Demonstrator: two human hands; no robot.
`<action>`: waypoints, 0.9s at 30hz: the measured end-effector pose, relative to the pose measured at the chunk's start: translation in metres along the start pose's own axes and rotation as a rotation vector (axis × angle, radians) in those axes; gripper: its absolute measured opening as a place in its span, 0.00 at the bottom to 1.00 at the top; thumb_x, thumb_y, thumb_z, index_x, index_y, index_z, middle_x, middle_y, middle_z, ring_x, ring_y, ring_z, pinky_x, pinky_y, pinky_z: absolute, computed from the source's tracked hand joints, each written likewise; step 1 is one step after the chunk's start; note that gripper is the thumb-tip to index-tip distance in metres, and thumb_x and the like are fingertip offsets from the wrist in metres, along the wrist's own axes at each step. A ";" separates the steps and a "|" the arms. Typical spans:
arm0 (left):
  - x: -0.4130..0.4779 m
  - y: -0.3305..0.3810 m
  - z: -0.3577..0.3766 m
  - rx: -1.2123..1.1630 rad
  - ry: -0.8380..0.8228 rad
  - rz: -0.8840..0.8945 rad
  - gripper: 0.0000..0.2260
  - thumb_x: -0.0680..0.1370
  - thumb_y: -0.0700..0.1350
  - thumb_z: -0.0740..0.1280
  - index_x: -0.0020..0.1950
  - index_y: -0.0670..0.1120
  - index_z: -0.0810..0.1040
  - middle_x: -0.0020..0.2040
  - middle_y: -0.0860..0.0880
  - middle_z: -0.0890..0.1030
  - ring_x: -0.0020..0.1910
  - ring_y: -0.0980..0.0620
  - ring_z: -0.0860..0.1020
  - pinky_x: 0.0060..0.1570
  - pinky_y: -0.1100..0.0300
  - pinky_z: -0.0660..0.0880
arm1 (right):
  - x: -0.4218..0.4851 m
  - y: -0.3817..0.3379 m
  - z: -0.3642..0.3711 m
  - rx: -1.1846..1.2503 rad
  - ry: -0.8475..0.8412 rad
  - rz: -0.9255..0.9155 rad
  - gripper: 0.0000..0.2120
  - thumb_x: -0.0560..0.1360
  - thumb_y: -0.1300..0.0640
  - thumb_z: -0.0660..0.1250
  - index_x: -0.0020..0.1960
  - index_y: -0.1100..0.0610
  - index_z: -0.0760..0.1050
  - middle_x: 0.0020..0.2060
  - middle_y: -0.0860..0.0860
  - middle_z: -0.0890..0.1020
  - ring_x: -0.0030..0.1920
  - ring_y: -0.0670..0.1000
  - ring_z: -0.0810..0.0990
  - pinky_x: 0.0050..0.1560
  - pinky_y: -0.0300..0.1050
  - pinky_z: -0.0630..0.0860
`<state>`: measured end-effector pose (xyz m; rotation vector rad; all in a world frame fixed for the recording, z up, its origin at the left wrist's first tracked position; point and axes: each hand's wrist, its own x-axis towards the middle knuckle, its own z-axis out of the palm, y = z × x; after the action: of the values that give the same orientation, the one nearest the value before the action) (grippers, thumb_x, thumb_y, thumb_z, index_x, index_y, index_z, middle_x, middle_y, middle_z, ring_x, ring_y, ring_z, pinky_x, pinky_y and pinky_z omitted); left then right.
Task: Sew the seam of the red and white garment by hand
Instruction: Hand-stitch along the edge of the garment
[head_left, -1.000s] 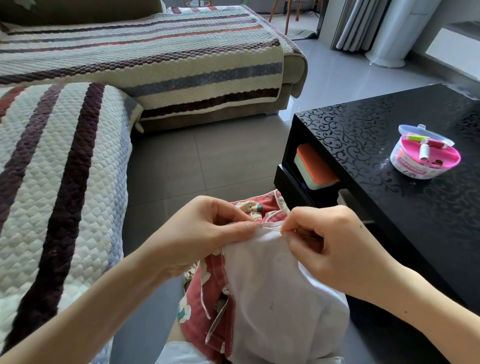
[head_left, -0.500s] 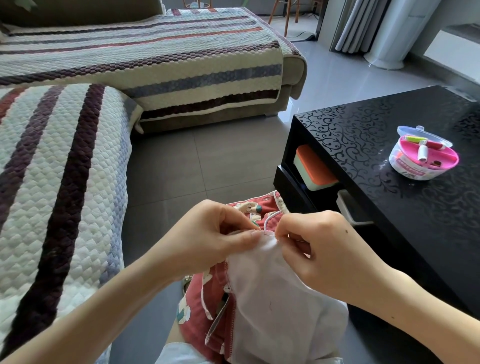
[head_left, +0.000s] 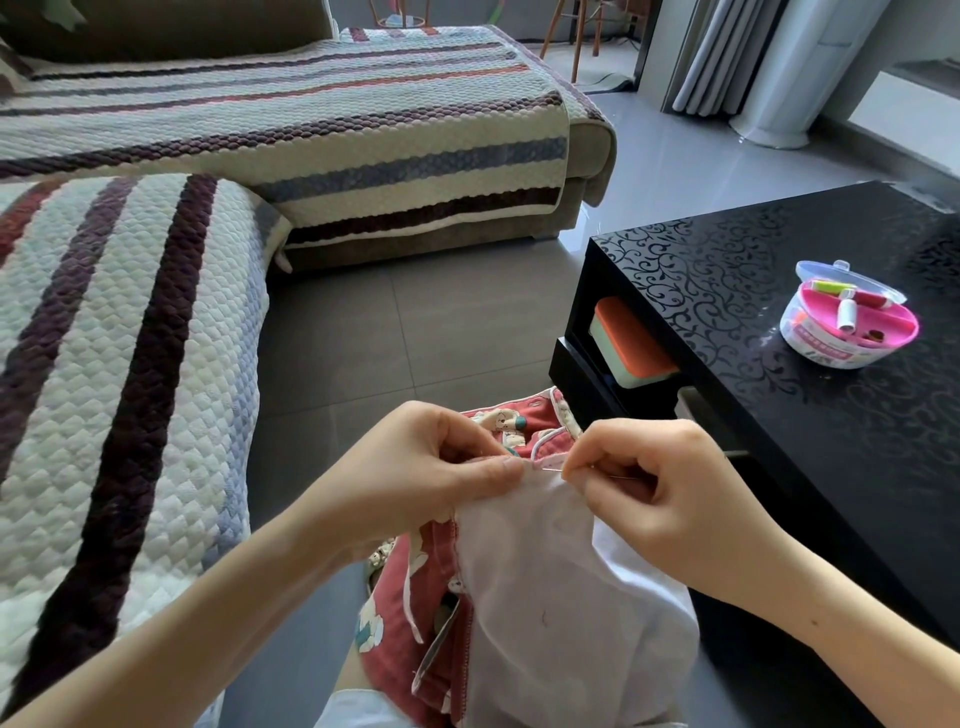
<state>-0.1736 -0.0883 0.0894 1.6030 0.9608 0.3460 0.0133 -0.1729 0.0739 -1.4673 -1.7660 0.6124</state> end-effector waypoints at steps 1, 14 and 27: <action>0.000 0.000 0.000 -0.001 -0.006 -0.005 0.04 0.72 0.45 0.74 0.40 0.45 0.86 0.38 0.45 0.85 0.37 0.53 0.81 0.41 0.57 0.77 | 0.000 0.000 0.000 0.037 -0.002 0.007 0.05 0.68 0.63 0.65 0.35 0.58 0.78 0.25 0.55 0.73 0.26 0.52 0.68 0.27 0.40 0.64; 0.001 0.003 -0.004 -0.366 -0.220 -0.098 0.07 0.68 0.41 0.70 0.40 0.38 0.84 0.35 0.46 0.82 0.32 0.55 0.80 0.32 0.67 0.75 | 0.004 0.007 -0.005 0.655 -0.093 0.290 0.03 0.66 0.62 0.69 0.36 0.62 0.80 0.31 0.56 0.79 0.27 0.43 0.70 0.28 0.31 0.63; 0.004 0.001 0.005 -0.373 -0.211 -0.087 0.07 0.70 0.41 0.72 0.42 0.37 0.83 0.36 0.45 0.83 0.34 0.56 0.80 0.34 0.68 0.75 | -0.001 0.017 0.013 0.938 -0.194 0.276 0.13 0.65 0.48 0.78 0.40 0.55 0.80 0.28 0.53 0.70 0.28 0.44 0.63 0.29 0.34 0.60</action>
<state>-0.1675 -0.0889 0.0882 1.2267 0.7510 0.2707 0.0135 -0.1684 0.0534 -0.9816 -1.1101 1.5126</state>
